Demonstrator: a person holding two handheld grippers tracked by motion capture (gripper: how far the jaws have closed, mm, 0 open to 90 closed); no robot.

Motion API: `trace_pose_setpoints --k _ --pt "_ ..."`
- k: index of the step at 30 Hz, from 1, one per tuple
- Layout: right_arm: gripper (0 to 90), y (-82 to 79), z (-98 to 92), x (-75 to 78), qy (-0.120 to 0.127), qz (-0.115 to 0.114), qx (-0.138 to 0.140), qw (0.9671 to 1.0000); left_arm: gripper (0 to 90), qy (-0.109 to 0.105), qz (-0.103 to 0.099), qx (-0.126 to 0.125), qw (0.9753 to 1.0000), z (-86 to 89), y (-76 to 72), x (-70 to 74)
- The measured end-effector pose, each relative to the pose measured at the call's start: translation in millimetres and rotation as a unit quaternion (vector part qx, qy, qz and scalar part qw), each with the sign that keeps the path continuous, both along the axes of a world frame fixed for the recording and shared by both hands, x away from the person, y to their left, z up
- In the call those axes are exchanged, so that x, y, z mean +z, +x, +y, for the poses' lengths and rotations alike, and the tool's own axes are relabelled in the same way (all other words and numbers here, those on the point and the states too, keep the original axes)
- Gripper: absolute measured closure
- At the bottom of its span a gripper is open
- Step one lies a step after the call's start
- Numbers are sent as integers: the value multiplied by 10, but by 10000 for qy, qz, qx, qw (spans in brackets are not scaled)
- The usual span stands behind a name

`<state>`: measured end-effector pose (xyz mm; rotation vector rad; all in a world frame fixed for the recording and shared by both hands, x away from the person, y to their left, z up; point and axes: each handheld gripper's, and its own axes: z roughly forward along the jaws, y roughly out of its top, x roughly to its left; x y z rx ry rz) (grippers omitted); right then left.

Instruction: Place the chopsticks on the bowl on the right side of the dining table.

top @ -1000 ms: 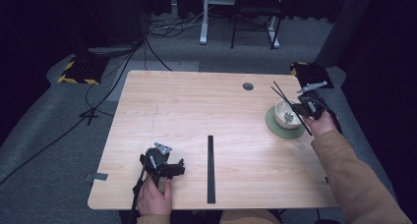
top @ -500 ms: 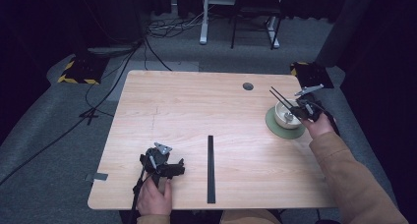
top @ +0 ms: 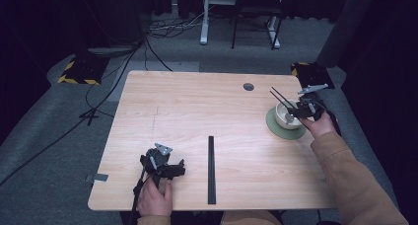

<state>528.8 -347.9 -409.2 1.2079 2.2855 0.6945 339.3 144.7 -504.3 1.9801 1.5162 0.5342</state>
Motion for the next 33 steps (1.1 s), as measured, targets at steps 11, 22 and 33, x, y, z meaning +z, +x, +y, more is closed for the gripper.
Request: trace_pose_setpoints --k 11,22,33 --pt "546 9 -4 -60 249 286 145 9992 4 -1 -1 2 10000 0 0 0" --pt "734 -92 62 -64 -40 415 609 9973 2 4 -7 9 10000 -2 3 -1" --pt "638 -226 18 16 329 260 755 9963 2 27 -9 22 10000 -2 3 0"
